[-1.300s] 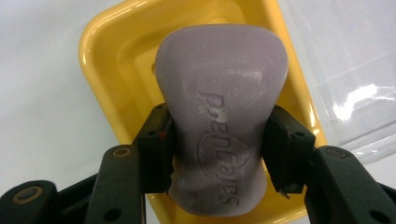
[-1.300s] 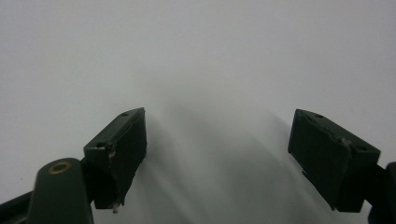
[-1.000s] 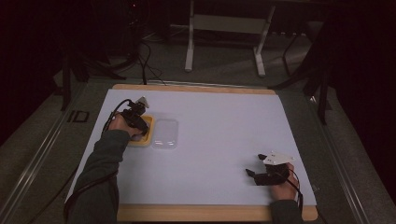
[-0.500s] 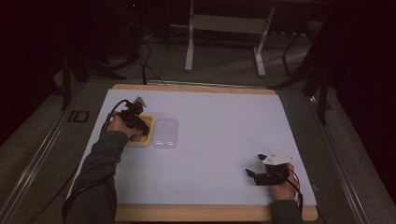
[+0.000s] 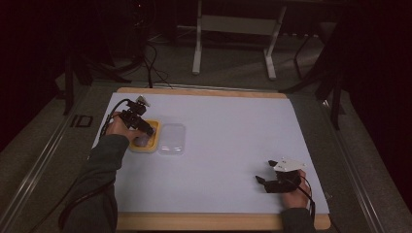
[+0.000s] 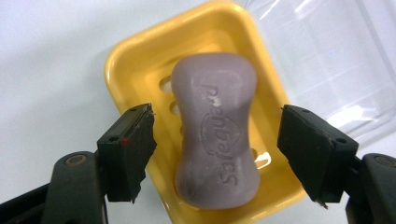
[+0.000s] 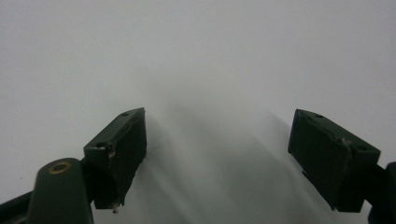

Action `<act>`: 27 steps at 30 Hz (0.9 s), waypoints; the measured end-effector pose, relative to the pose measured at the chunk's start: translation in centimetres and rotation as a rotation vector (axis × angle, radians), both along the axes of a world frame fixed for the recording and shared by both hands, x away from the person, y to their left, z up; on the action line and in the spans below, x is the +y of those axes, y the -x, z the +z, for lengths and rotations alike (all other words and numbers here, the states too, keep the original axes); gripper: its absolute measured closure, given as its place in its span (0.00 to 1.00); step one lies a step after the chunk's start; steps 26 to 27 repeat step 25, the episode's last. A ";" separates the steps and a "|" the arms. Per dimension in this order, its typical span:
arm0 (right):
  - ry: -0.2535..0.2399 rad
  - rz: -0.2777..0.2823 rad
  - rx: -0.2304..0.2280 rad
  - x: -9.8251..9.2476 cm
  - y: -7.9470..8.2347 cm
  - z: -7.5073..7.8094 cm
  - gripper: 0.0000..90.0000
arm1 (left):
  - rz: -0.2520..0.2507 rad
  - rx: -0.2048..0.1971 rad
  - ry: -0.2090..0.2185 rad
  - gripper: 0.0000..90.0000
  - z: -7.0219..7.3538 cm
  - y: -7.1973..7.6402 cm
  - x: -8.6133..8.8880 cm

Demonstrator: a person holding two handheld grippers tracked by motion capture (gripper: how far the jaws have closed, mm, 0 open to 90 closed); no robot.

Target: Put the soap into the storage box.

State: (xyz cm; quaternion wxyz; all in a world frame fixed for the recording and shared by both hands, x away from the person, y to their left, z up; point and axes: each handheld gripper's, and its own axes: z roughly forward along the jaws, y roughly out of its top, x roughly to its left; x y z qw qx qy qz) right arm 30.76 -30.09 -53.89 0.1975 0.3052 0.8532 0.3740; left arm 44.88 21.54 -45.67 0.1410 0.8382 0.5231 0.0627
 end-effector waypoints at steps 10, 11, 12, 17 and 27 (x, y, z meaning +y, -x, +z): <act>-0.001 -0.001 0.000 0.0 0.0 0.0 0.21 | -0.037 -0.074 0.030 0.30 1.8 1.2 -0.2; -0.001 -0.001 0.000 0.0 0.0 0.0 0.21 | -0.042 -0.082 0.035 0.30 1.9 1.3 -0.3; -0.001 -0.001 0.000 0.0 0.0 0.0 0.21 | -0.042 -0.082 0.035 0.30 1.9 1.3 -0.3; -0.001 -0.001 -0.001 0.0 0.0 0.0 0.21 | -0.089 -0.122 0.054 0.30 2.1 2.3 -1.2; -0.003 -0.002 0.000 -0.1 0.0 0.0 0.21 | -0.163 -0.170 0.067 0.30 1.7 4.1 -2.7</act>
